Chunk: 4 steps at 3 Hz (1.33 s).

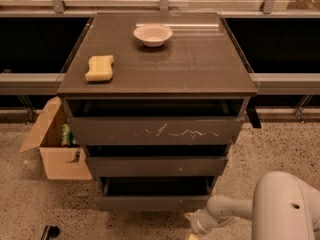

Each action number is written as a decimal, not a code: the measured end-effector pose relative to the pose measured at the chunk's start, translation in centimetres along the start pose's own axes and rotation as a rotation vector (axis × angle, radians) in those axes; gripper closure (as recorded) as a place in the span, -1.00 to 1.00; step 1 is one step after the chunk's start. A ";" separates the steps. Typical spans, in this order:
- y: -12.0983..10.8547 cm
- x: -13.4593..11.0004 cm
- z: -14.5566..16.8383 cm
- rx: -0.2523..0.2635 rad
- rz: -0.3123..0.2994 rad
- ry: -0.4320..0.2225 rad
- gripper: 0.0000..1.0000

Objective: Close bottom drawer

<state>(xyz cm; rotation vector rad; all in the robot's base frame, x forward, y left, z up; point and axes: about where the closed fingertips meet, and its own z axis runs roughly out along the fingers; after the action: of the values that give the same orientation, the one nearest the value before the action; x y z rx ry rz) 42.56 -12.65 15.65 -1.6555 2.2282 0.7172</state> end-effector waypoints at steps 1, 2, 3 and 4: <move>-1.1 -0.2 -0.3 0.054 -0.047 -0.015 -0.21; -3.9 -0.4 -2.1 0.146 -0.102 -0.017 -0.23; -6.4 -0.4 -3.5 0.211 -0.130 -0.025 -0.86; -7.1 -0.2 -3.9 0.220 -0.132 -0.032 -1.00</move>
Offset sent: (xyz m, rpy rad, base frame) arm 0.0653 -0.0273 0.0248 -0.0456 -0.2720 0.0087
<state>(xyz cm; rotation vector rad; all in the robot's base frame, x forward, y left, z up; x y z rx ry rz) 49.59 -16.15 17.39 -1.6506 2.0686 0.4442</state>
